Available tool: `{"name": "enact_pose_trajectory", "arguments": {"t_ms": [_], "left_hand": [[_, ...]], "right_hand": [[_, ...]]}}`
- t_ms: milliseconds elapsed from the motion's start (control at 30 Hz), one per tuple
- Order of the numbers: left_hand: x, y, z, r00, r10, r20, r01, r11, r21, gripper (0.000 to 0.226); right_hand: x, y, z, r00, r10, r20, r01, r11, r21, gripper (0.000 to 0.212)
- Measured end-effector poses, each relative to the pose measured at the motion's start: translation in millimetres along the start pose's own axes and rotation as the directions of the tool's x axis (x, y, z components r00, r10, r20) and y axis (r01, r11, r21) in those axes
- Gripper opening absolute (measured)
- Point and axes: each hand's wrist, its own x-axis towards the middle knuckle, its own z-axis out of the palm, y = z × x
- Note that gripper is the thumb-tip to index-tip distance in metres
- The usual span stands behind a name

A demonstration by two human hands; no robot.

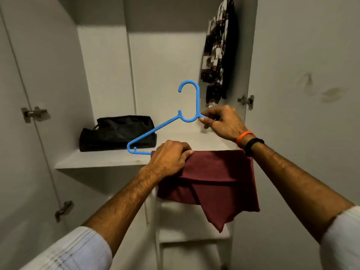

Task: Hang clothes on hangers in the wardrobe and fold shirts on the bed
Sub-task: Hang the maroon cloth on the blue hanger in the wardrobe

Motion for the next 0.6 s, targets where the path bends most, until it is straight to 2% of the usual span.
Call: {"name": "enact_pose_trajectory", "arguments": {"t_ms": [333, 600], "left_hand": [[184, -54, -26, 0.981, 0.03, -0.192, -0.039, 0.998, -0.045, 0.031], [320, -114, -51, 0.916, 0.144, -0.374, -0.186, 0.979, -0.08, 0.03]], "right_hand": [[193, 31, -8, 0.979, -0.121, -0.163, 0.091, 0.979, -0.181, 0.025], [322, 40, -8, 0.936, -0.189, -0.298, 0.065, 0.923, -0.38, 0.026]]}}
